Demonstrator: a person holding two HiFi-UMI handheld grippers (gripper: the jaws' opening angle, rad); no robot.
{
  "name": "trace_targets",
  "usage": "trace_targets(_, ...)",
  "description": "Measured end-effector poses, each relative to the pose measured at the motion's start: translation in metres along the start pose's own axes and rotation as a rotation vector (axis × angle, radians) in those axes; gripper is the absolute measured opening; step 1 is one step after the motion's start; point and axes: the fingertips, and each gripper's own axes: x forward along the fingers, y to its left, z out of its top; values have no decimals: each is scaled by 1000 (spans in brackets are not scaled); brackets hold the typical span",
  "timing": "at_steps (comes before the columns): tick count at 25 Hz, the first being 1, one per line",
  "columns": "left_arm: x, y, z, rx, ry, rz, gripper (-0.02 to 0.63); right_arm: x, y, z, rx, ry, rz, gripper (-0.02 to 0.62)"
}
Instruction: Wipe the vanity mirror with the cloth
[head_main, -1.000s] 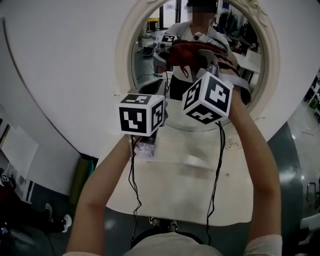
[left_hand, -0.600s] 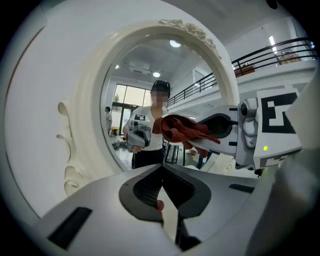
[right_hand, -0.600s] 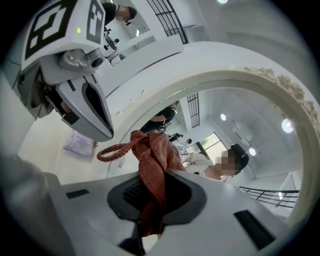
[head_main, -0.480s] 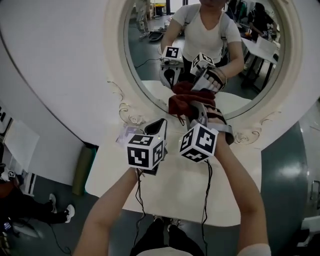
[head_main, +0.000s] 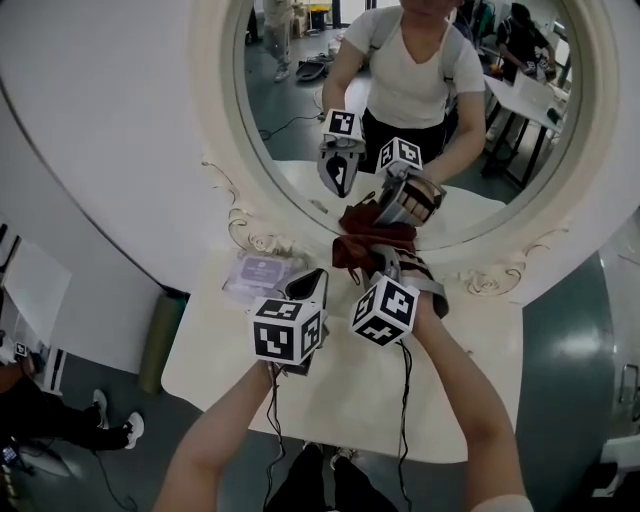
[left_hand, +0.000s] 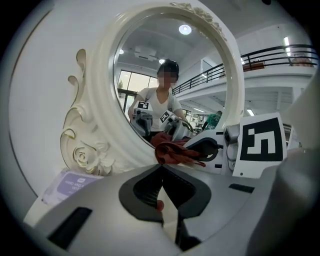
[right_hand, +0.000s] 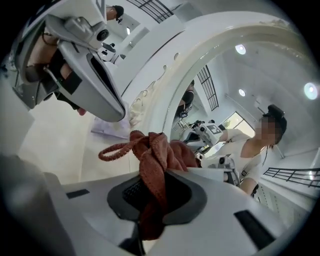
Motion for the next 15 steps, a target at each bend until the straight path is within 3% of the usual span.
trace_targets(3, -7, -6, 18, 11, -22, 2, 10, -12, -6, 6, 20, -9, 27, 60)
trace_targets(6, -16, -13, 57, 42, -69, 3, 10, -39, -38, 21, 6, -31, -17, 60)
trace_targets(15, -70, -81, 244, 123, -370, -59, 11, -200, -216, 99, -63, -160, -379, 60)
